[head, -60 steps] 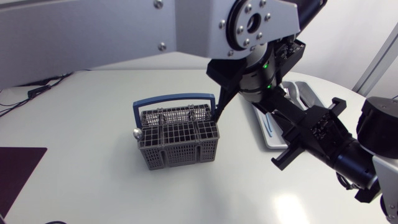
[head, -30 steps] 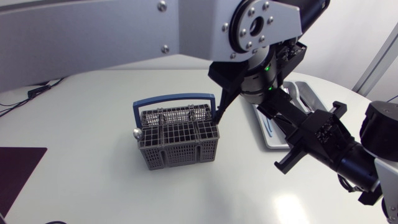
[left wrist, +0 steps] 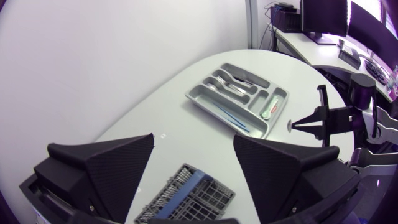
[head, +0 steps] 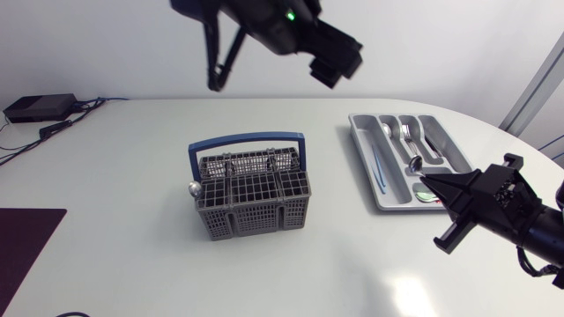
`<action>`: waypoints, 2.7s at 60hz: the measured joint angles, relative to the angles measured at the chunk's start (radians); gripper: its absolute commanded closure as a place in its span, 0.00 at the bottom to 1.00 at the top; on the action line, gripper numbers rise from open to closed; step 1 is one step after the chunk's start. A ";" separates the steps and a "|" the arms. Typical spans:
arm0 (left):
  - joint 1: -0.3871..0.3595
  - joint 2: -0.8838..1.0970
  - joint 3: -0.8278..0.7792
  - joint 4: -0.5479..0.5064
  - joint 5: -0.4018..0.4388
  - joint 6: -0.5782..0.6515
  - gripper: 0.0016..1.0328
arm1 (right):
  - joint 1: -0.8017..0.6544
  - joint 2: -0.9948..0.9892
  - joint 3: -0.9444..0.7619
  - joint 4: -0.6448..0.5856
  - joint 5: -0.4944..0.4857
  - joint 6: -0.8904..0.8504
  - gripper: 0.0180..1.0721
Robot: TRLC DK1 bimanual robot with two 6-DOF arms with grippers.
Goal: Unload the cutlery basket into the drawer organizer.
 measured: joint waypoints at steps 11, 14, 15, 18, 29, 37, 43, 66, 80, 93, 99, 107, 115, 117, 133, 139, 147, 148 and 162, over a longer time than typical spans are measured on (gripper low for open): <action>0.066 -0.114 -0.056 0.000 0.047 0.121 0.10 | -0.180 0.162 0.057 -0.070 -0.172 -0.174 0.91; 0.082 -0.149 -0.097 -0.001 0.067 0.173 0.10 | -0.225 0.229 0.095 -0.089 -0.200 -0.237 0.91; 0.085 -0.160 -0.112 -0.001 0.076 0.192 0.10 | -0.237 0.250 0.109 -0.099 -0.206 -0.257 0.91; 0.098 -0.198 -0.168 -0.002 0.099 0.253 0.10 | -0.268 0.320 0.156 -0.134 -0.215 -0.330 0.91; 0.135 -0.346 -0.412 0.007 0.132 0.507 0.10 | -0.320 0.547 0.339 -0.288 -0.207 -0.579 0.91; 0.197 -0.414 -0.536 0.027 0.138 0.684 0.10 | -0.314 0.678 0.462 -0.359 -0.148 -0.696 0.91; 0.253 -0.430 -0.599 0.027 0.169 0.794 0.11 | -0.301 0.770 0.553 -0.426 -0.089 -0.760 0.91; 0.383 -0.450 -0.752 -0.031 0.240 1.158 0.14 | -0.259 1.016 0.802 -0.589 0.071 -0.910 0.92; 0.419 -0.488 -0.872 0.031 0.240 1.318 0.16 | -0.233 1.064 0.805 -0.600 0.160 -0.969 0.92; 0.471 -0.516 -0.953 0.144 0.239 1.402 0.16 | -0.234 1.125 0.830 -0.577 0.214 -1.000 0.91; 0.488 -0.518 -0.976 0.188 0.239 1.441 0.20 | -0.234 1.141 0.835 -0.561 0.226 -1.008 0.87; 0.507 -0.540 -1.046 0.294 0.239 1.495 0.20 | -0.236 1.143 0.835 -0.539 0.230 -1.008 0.32; 0.510 -0.599 -1.116 0.319 0.248 1.526 0.19 | -0.247 1.141 0.832 -0.536 0.230 -1.008 0.15; 0.510 -0.613 -1.125 0.319 0.258 1.525 0.19 | -0.249 1.134 0.830 -0.534 0.228 -1.008 0.14; 0.447 -0.581 -0.937 -0.025 0.262 1.173 0.20 | -0.260 1.037 0.742 -0.459 0.185 -0.977 0.10; 0.413 -0.530 -0.832 -0.077 0.262 0.948 0.20 | -0.261 0.991 0.704 -0.457 0.164 -0.955 0.10; 0.399 -0.411 -0.711 -0.139 0.262 0.612 0.20 | -0.262 0.926 0.634 -0.454 0.112 -0.923 0.09; 0.401 -0.398 -0.703 -0.141 0.261 0.578 0.20 | -0.262 0.917 0.624 -0.451 0.105 -0.920 0.08; 0.473 -0.255 -0.623 -0.236 0.330 0.174 0.20 | -0.257 0.743 0.472 -0.408 0.046 -0.850 0.07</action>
